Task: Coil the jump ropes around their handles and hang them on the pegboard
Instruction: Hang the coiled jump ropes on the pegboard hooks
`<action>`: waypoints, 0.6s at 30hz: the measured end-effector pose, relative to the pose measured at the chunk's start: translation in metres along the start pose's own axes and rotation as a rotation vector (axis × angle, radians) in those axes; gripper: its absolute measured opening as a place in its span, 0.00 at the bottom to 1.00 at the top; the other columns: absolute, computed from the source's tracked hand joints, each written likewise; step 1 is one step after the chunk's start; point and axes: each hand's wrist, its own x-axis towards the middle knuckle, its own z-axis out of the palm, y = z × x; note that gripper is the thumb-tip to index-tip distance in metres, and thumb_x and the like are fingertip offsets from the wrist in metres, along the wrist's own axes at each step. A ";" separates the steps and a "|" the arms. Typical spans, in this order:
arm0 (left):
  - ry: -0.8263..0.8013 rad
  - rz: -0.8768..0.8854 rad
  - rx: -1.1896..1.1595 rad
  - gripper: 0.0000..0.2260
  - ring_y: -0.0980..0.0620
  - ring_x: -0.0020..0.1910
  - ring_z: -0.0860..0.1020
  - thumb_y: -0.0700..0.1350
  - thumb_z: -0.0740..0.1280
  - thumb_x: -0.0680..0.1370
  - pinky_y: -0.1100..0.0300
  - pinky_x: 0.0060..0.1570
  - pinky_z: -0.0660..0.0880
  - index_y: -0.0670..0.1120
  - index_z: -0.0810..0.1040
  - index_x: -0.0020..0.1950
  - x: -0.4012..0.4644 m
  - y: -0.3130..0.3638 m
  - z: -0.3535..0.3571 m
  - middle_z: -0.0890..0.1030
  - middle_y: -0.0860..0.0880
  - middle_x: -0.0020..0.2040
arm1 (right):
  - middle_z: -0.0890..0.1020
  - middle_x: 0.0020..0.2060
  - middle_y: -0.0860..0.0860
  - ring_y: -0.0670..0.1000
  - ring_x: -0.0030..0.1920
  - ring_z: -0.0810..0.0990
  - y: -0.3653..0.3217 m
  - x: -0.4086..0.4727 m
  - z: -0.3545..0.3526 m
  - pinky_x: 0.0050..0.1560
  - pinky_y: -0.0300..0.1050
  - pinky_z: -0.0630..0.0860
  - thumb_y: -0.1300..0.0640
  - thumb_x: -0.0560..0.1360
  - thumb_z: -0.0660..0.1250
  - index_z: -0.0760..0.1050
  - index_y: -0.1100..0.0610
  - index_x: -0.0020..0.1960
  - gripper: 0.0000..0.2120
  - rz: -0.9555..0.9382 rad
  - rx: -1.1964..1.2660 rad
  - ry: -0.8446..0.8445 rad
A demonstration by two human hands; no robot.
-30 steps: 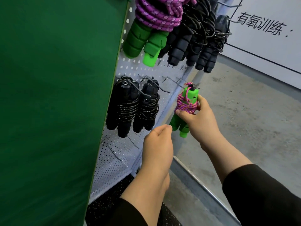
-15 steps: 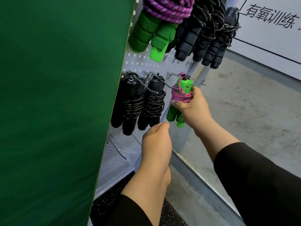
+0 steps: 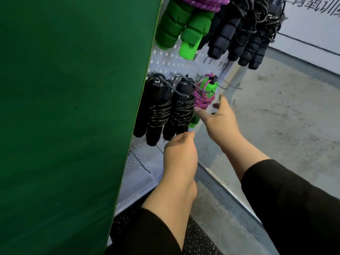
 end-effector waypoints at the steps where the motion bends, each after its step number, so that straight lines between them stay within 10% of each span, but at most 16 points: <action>1: 0.001 -0.004 0.005 0.09 0.54 0.55 0.79 0.47 0.63 0.83 0.51 0.61 0.76 0.54 0.77 0.44 0.001 -0.001 -0.001 0.81 0.56 0.49 | 0.69 0.74 0.52 0.56 0.69 0.73 0.003 -0.010 -0.001 0.66 0.57 0.73 0.42 0.77 0.71 0.53 0.53 0.82 0.42 0.004 -0.019 -0.004; 13: -0.140 -0.011 0.358 0.05 0.49 0.42 0.78 0.48 0.63 0.82 0.58 0.41 0.71 0.49 0.76 0.49 -0.006 -0.053 0.024 0.82 0.48 0.46 | 0.80 0.62 0.46 0.47 0.54 0.79 0.159 -0.210 -0.030 0.53 0.43 0.71 0.47 0.80 0.68 0.76 0.53 0.68 0.19 0.334 -0.083 -0.116; 18: -0.229 -0.031 0.681 0.10 0.46 0.50 0.84 0.50 0.62 0.84 0.51 0.54 0.80 0.46 0.77 0.58 -0.010 -0.108 0.019 0.84 0.45 0.54 | 0.82 0.61 0.52 0.49 0.55 0.78 0.236 -0.285 -0.019 0.55 0.42 0.70 0.47 0.80 0.67 0.78 0.56 0.67 0.19 0.611 -0.020 -0.209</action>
